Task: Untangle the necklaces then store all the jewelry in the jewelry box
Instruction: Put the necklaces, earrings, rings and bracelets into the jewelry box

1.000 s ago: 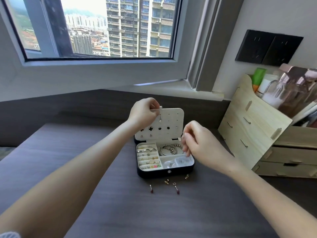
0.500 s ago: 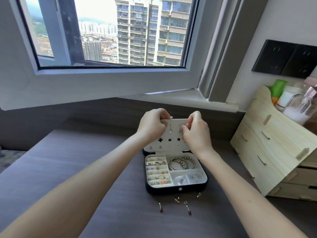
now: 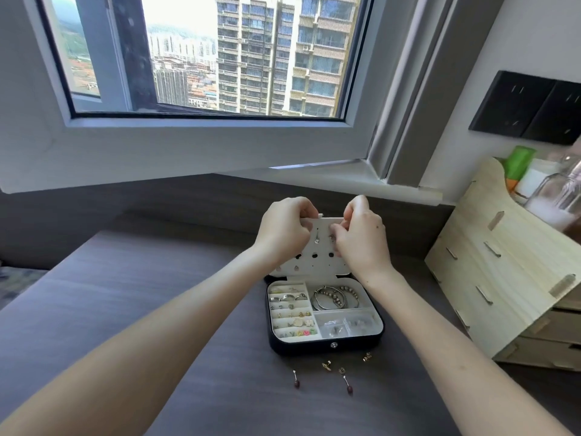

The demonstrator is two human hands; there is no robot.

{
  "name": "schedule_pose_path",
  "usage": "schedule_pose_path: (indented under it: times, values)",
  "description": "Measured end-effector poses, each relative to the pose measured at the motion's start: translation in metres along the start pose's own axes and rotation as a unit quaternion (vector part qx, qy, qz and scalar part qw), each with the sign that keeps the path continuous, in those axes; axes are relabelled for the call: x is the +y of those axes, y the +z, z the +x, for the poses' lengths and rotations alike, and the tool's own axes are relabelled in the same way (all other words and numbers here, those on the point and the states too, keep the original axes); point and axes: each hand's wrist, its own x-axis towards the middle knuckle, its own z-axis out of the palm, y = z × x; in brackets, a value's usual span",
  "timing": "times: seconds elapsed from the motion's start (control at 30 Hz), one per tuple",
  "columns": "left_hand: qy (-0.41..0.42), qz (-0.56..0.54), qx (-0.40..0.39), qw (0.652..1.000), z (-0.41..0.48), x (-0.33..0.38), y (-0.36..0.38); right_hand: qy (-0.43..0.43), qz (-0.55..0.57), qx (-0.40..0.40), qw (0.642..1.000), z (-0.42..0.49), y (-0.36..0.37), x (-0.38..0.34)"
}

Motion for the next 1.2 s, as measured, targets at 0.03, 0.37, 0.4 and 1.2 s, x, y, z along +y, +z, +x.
schedule_pose_path:
  times: [0.03,0.37,0.4,1.2]
  values:
    - [0.001,0.001,0.0,1.0,0.0,0.0,0.0,-0.002,0.008,0.0,1.0,0.0,0.001,0.003]
    - [-0.004,-0.003,-0.02,1.0,0.0,-0.001,-0.004,-0.038,-0.078,0.049,0.995,-0.003,-0.009,0.022]
    - [-0.004,-0.002,-0.019,1.0,0.0,-0.001,-0.004,-0.055,-0.122,0.06,0.989,-0.003,-0.009,0.026]
    - [-0.057,-0.119,-0.016,0.991,-0.025,-0.018,-0.013,-0.21,-0.172,-0.137,0.953,-0.145,-0.049,0.083]
